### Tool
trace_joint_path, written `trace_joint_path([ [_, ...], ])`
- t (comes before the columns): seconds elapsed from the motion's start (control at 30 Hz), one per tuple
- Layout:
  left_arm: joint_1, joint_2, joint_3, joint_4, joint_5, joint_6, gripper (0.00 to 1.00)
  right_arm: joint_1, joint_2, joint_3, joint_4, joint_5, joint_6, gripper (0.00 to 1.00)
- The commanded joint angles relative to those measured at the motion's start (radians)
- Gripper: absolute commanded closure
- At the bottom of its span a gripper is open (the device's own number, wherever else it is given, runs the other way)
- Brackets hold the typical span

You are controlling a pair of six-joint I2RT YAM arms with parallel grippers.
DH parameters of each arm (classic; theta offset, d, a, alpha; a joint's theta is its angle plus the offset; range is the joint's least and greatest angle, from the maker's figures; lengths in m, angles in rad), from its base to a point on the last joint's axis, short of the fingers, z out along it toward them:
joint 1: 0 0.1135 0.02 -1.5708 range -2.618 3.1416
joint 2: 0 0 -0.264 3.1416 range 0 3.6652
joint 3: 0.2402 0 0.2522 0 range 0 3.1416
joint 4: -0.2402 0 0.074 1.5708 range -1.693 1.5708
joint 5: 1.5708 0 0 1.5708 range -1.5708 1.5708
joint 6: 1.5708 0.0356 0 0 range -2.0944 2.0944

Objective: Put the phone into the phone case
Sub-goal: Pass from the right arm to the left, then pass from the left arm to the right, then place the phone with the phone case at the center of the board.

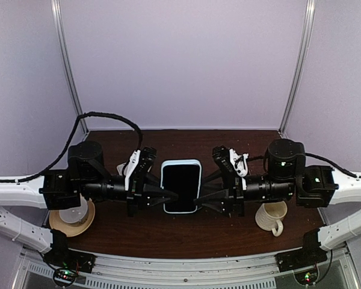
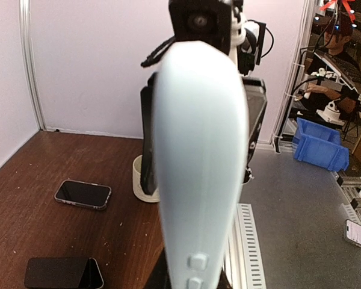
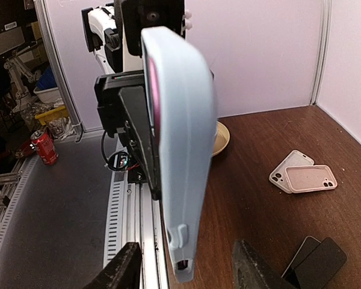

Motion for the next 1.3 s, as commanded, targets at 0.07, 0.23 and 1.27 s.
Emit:
trace_joint_path([
  [0.07, 0.001, -0.026, -0.009, 0.187, 0.018, -0.055, 1.0, -0.005, 0.016, -0.015, 0.132, -0.04, 0.081, 0.63],
  [0.23, 0.001, -0.039, -0.015, 0.189, 0.003, -0.063, 1.0, -0.005, 0.024, -0.016, 0.152, -0.047, 0.091, 0.98],
  [1.27, 0.348, 0.234, 0.352, -0.66, -0.533, 0.021, 0.03, -0.686, 0.586, 0.452, -0.711, -0.214, 0.302, 1.0],
])
